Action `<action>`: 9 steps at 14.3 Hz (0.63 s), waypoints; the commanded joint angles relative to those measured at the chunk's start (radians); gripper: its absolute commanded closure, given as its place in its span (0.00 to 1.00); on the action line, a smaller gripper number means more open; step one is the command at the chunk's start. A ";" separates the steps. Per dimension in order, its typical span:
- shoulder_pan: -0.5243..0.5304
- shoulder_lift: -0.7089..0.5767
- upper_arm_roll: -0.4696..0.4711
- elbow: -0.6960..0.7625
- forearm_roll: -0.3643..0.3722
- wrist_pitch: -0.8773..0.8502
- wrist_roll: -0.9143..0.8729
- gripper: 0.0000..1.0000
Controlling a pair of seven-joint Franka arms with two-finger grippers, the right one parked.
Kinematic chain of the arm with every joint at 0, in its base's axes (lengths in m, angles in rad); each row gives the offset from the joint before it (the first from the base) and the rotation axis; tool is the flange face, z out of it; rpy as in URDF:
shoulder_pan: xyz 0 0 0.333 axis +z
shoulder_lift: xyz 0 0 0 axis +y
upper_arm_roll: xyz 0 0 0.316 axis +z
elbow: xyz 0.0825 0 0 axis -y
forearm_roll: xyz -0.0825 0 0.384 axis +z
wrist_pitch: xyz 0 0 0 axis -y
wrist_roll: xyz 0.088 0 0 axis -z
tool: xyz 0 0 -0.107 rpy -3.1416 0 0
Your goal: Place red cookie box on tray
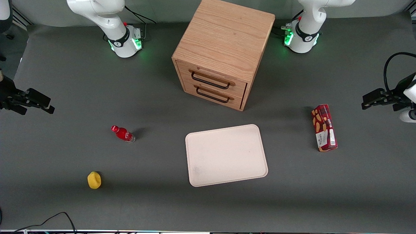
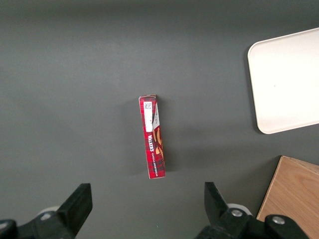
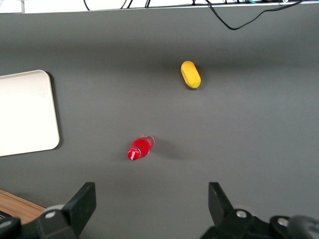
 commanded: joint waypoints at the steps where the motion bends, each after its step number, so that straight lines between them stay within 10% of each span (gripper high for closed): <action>1: -0.003 0.008 0.001 0.010 -0.008 -0.017 0.007 0.00; 9: 0.000 0.020 0.003 0.007 -0.009 -0.015 0.007 0.00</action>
